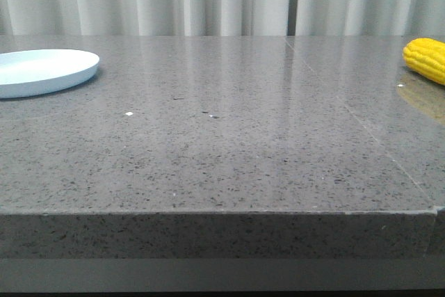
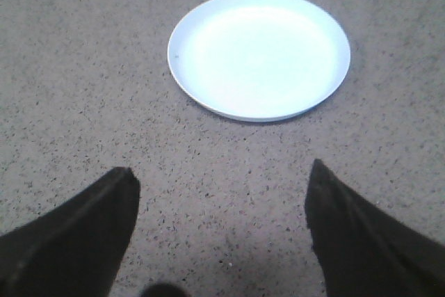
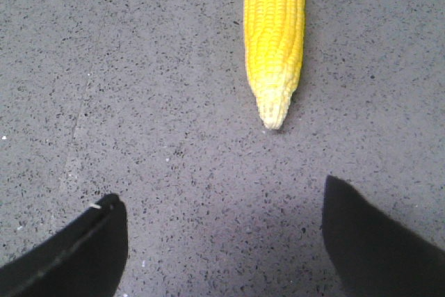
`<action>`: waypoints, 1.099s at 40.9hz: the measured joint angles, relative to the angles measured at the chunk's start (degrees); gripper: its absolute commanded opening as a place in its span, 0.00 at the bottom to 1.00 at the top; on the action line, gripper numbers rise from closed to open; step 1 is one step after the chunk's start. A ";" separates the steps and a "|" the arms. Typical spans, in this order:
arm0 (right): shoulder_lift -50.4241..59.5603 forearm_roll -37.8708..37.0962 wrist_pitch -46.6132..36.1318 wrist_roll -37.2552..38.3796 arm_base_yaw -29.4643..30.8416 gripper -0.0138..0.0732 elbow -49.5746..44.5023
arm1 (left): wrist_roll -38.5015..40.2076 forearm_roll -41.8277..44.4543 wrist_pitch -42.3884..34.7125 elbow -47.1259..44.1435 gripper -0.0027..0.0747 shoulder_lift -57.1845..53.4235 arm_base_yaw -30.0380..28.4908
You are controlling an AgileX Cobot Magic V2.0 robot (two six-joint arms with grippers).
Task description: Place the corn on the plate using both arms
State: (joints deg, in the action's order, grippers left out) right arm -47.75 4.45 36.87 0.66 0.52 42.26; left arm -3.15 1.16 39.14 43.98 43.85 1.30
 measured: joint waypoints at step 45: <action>0.00 0.00 0.00 0.00 0.00 0.85 0.00 | -10.77 -18.28 5.61 32.50 0.61 52.06 -10.68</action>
State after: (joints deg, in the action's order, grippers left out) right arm -47.75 4.45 36.87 0.66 0.52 42.26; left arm -13.93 -17.12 44.75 76.48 95.90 -9.38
